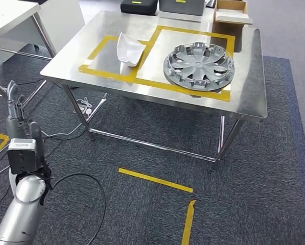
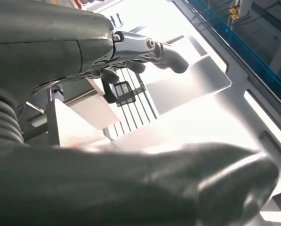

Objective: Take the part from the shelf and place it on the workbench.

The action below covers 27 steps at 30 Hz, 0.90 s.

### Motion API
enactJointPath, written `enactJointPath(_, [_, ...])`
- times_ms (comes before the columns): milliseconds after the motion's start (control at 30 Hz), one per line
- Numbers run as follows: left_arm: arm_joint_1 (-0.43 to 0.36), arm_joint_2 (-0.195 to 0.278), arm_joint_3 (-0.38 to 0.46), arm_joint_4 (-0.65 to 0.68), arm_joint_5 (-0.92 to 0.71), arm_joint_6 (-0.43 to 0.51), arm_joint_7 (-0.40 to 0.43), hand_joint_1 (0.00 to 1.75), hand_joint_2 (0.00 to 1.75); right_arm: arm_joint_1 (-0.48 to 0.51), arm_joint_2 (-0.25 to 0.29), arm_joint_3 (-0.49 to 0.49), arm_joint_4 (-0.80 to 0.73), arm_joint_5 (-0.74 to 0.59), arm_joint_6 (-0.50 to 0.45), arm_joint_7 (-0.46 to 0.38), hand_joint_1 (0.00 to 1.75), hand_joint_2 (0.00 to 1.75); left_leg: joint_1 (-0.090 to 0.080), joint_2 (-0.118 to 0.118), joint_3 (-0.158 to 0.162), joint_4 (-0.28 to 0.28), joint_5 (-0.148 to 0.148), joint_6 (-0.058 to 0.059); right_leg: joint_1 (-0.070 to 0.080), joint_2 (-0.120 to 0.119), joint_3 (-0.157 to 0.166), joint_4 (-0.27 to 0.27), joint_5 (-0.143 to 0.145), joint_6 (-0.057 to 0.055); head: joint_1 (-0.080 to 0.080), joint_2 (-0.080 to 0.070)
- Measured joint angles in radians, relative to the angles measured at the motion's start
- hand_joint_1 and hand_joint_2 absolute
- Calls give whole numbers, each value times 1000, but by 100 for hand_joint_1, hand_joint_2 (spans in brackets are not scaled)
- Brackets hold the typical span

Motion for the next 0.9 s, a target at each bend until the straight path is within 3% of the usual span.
enactJointPath(67, [6,3,3,-1,-1,1,0,0,175,1,0,-1,0,0,-1,0,0,0,2,-1,-39,133,-90,-8,1,-2,-8,2,12,-7,-3,0])
enactJointPath(100, [8,4,4,-1,-2,1,0,0,175,1,0,-1,0,0,-1,0,0,0,3,-1,-55,196,-119,-10,2,-2,-12,5,16,-7,-4,0])
enactJointPath(133, [11,4,4,-1,-3,1,1,0,175,2,0,-1,0,0,-1,0,0,0,3,-1,-58,232,-127,-10,2,-1,-16,9,19,-6,-4,0])
enactJointPath(167, [13,4,4,-1,-4,1,1,0,131,3,0,-1,0,0,-1,0,0,0,3,-1,-44,227,-115,-9,3,-1,-21,13,21,-5,-4,0])
enactJointPath(200, [14,5,4,-1,-4,1,2,0,87,3,0,-1,0,1,-1,0,0,0,3,-1,-13,185,-89,-6,3,-1,-25,18,22,-4,-4,0])
enactJointPath(267, [14,5,4,-2,-6,1,3,0,0,3,2,-2,0,1,-1,0,0,0,1,-2,64,55,-39,4,4,-1,-33,26,20,0,-3,0])
enactJointPath(333, [14,6,4,-3,-10,0,3,0,0,0,4,-2,0,3,-1,0,0,0,-4,-3,100,-18,-28,15,6,0,-42,32,20,7,-3,0])
enactJointPath(400, [12,7,3,-4,-13,-5,4,0,0,-1,5,-2,0,5,-1,0,0,0,-4,-2,99,-35,-34,25,8,-1,-50,34,22,16,-3,0])
enactJointPath(467, [10,8,3,-6,-14,-13,10,0,0,-2,5,-3,0,6,-1,-1,0,0,2,-2,98,-48,-35,35,9,2,-67,54,5,26,-1,0])
enactJointPath(500, [9,8,3,-7,-14,-16,12,0,0,-3,5,-4,0,7,-1,-1,0,0,5,-1,97,-51,-33,38,8,4,-87,92,-18,31,1,0])
enactJointPath(600, [9,8,3,-8,-13,-18,14,0,0,-2,5,-6,0,7,-1,-1,0,0,4,0,92,-52,-30,43,3,6,-189,294,-102,41,3,0])
enactJointPath(633, [10,8,3,-8,-13,-19,14,0,0,0,5,-6,0,7,-1,-1,0,0,4,0,91,-51,-29,44,2,6,-212,335,-107,43,2,0])
enactJointPath(667, [10,8,3,-8,-13,-19,14,0,0,1,5,-6,0,8,-1,0,0,0,4,-1,91,-51,-29,44,1,6,-218,337,-92,44,3,0])
enactJointPath(733, [10,8,3,-8,-13,-20,15,0,0,0,5,-6,0,8,0,0,0,0,4,-2,93,-49,-29,43,0,6,-171,223,-13,41,3,0])
enactJointPath(800, [10,8,3,-8,-13,-19,15,0,0,-1,5,-7,0,8,0,1,0,0,1,-2,91,-46,-26,38,1,7,-110,91,44,35,3,0])
enactJointPath(833, [9,8,3,-8,-13,-19,15,0,0,-2,5,-7,0,8,0,2,0,0,-1,-2,86,-44,-22,33,2,8,-97,60,53,33,2,0])
enactJointPath(900, [9,7,3,-8,-13,-19,15,0,0,-1,5,-7,0,8,-1,2,0,0,-2,-3,78,-41,-14,21,3,9,-98,51,56,27,1,0])
